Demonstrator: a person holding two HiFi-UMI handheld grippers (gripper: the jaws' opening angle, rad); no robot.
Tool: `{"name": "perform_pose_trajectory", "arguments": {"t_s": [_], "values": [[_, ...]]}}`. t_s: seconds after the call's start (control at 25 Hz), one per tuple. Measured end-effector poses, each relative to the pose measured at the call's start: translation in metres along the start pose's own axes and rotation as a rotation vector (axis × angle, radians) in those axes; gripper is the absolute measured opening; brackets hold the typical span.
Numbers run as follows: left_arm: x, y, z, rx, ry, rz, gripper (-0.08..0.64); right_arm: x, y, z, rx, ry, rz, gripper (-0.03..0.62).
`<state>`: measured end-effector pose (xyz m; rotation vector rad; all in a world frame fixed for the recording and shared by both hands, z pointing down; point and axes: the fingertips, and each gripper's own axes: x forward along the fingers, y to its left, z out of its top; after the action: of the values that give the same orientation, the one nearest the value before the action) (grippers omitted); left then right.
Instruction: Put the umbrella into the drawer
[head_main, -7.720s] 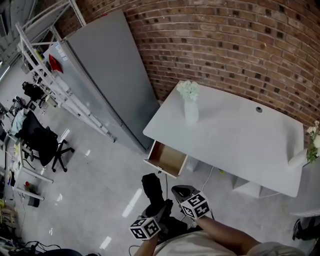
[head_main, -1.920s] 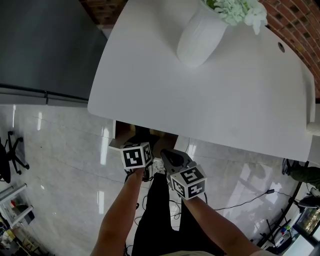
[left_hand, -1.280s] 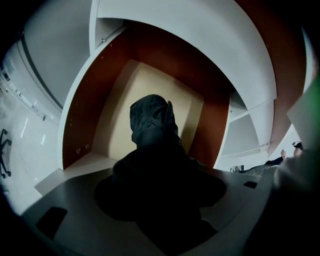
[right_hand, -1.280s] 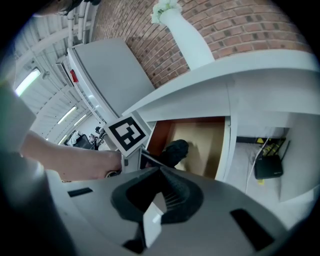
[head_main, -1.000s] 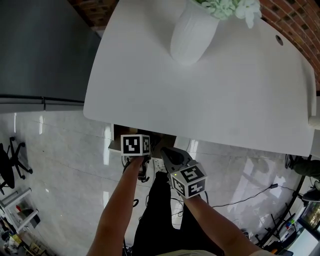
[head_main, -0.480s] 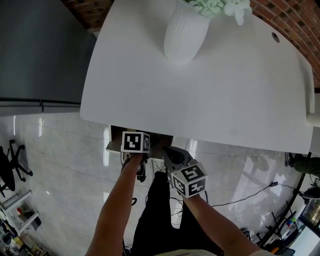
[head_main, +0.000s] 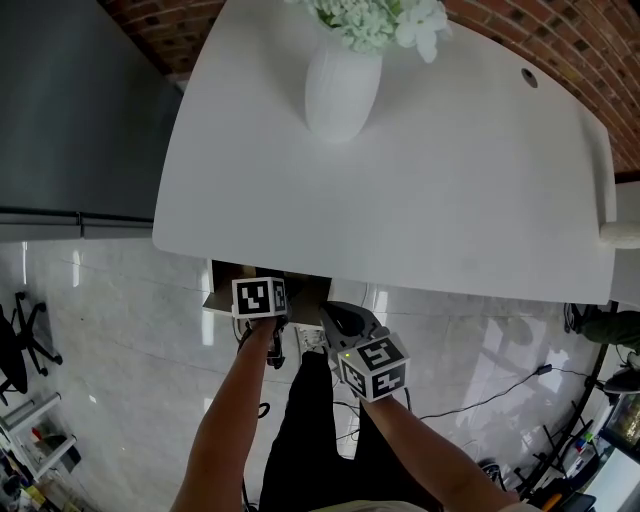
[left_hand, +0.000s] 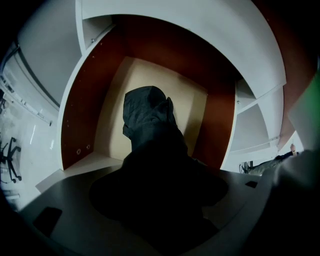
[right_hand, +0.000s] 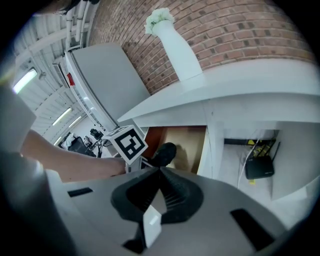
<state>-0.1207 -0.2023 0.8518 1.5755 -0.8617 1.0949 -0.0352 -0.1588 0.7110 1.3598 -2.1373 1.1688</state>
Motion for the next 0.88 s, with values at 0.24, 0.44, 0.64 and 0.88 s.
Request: {"name": "perform_pose_trajectory", "arguments": {"t_s": [0.24, 0.44, 0.64, 0.88], "values": [[0.001, -0.003, 0.004, -0.009, -0.005, -0.005, 0.301, -0.004, -0.011, -0.01, 0.019, 0.014, -0.016, 0.017], [-0.002, -0.001, 0.005, 0.024, -0.006, 0.044, 0.301, -0.008, -0.006, -0.006, 0.003, 0.011, 0.0, 0.017], [-0.009, -0.001, 0.009, 0.053, -0.041, 0.092, 0.301, -0.011, -0.012, -0.004, -0.002, 0.011, 0.003, 0.017], [-0.022, 0.002, 0.018, 0.067, -0.12, 0.144, 0.301, -0.014, -0.015, -0.013, 0.005, 0.023, 0.005, 0.017]]}}
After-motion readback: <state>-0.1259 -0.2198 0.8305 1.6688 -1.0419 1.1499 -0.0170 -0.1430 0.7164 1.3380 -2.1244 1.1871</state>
